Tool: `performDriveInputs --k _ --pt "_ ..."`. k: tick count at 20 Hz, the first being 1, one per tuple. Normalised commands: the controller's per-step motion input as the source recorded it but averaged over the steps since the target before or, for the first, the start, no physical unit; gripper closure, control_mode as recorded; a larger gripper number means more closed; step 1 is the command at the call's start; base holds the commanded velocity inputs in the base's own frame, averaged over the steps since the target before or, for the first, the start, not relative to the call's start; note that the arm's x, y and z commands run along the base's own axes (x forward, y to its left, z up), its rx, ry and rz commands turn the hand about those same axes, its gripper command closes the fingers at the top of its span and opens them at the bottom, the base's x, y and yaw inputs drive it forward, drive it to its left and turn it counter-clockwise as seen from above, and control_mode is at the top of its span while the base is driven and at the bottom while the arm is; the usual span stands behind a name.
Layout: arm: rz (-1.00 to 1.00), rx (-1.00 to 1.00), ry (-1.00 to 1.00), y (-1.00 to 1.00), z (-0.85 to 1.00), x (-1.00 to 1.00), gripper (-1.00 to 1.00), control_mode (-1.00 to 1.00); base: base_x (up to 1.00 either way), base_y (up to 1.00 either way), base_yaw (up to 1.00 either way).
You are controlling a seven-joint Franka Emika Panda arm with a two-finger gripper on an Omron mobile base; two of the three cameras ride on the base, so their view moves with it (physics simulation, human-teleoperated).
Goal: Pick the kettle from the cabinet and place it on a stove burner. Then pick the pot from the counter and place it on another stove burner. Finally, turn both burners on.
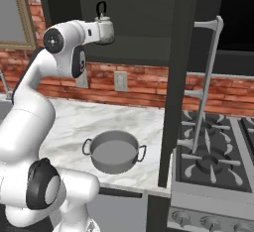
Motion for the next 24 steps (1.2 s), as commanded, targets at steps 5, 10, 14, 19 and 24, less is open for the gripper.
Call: performDriveInputs --k 5,10,14,19,24 --pt "0.0 0.0 0.0 0.0 0.05 0.32 -1.0 -1.0 0.0 0.0 0.0" --pt "0.01 0.0 0.0 0.0 0.11 0.33 -1.0 -1.0 0.0 0.0 0.0" --pt "0.02 0.0 0.0 0.0 0.14 0.37 -1.0 -1.0 0.0 0.0 0.0" --pt "0.03 0.0 0.0 -0.01 0.11 0.32 -1.0 -1.0 0.0 0.0 0.0" --pt "0.02 0.0 0.0 0.0 0.06 0.28 -1.0 -1.0 0.0 0.0 0.0"
